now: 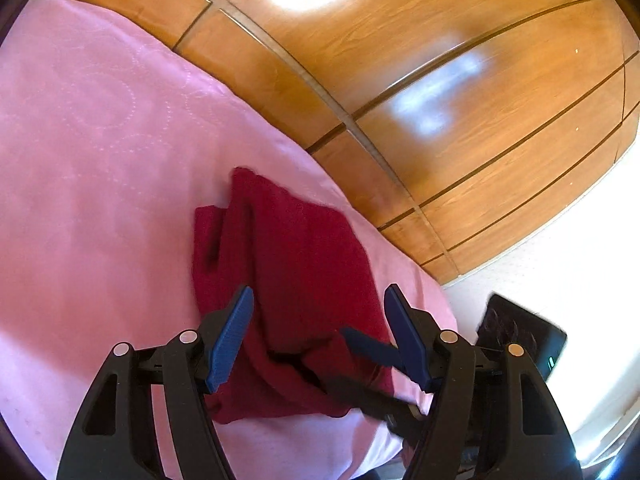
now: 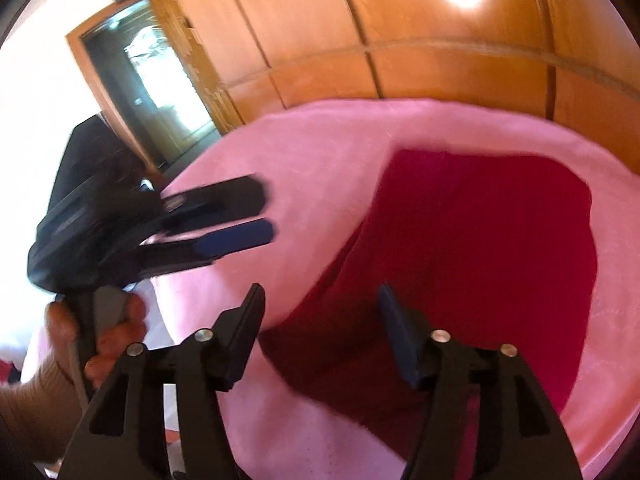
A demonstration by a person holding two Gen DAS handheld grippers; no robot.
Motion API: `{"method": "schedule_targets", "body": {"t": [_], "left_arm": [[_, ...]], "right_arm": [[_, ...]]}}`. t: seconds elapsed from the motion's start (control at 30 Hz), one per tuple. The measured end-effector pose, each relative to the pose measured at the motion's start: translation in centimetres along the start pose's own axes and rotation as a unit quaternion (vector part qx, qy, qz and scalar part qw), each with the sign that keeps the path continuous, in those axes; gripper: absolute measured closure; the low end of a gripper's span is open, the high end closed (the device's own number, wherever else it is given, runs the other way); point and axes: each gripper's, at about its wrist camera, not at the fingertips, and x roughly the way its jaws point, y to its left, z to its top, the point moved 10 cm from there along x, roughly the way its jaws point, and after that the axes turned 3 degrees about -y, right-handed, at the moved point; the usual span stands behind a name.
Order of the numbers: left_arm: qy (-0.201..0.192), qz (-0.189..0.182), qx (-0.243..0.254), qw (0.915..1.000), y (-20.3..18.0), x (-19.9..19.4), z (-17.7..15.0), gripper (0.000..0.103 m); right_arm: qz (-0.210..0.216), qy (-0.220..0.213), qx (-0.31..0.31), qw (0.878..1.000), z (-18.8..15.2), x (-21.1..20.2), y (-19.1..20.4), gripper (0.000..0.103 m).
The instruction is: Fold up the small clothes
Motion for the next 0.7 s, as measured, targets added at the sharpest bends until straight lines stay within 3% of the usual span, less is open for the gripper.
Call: {"method": "schedule_targets", "body": {"t": [0.13,0.27,0.47,0.6,0.7], "left_arm": [[0.016,0.000,0.007,0.9998,-0.5,0.9,0.2,0.029],[0.060,0.003,-0.002,0.9982,-0.9,2.7,-0.6,0.028],[0.115,0.056,-0.004,0.9919,0.3,6.0,-2.0,0.028],[0.131,0.084,-0.013,0.9877,1.3,7.5,-2.7,0.029],[0.128,0.107,0.007,0.9860,1.6,7.9,-2.7,0.065]], "right_arm": [[0.000,-0.022,0.006,1.000,-1.3,-2.5,0.0,0.036],[-0.036,-0.027,0.034,0.998,-3.6,-5.4,-3.0,0.034],[-0.087,-0.030,0.096,0.991,-8.1,-9.6,-7.8,0.034],[-0.101,-0.033,0.105,0.989,-8.6,-10.4,-8.9,0.038],[-0.101,-0.041,0.102,0.989,-7.7,-9.9,-8.9,0.047]]}}
